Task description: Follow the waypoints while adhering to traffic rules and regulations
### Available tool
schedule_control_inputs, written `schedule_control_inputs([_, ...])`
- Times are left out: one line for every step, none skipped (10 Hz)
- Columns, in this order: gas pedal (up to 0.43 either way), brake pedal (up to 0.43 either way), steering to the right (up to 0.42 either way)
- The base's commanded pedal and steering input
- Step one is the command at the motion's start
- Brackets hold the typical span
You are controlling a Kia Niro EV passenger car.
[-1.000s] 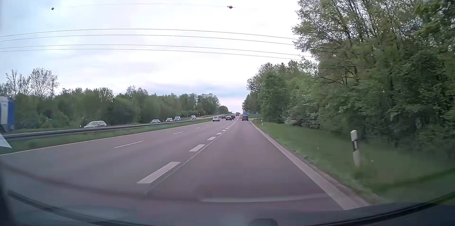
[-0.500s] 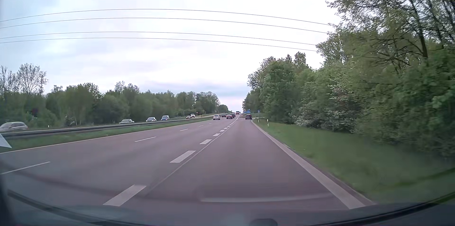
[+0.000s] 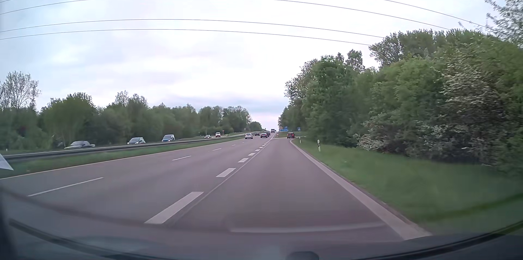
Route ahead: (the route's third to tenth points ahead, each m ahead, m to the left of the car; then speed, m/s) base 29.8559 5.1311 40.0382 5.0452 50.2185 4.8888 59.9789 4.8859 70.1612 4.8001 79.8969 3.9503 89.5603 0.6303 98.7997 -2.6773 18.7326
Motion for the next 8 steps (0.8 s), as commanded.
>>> schedule_control_inputs([0.087,0.000,0.000])
schedule_control_inputs([0.087,0.000,0.000])
schedule_control_inputs([0.079,0.000,0.000])
schedule_control_inputs([0.079,0.000,0.000])
schedule_control_inputs([0.079,0.000,0.000])
schedule_control_inputs([0.079,0.000,0.000])
schedule_control_inputs([0.079,0.000,0.000])
schedule_control_inputs([0.067,0.000,0.000])
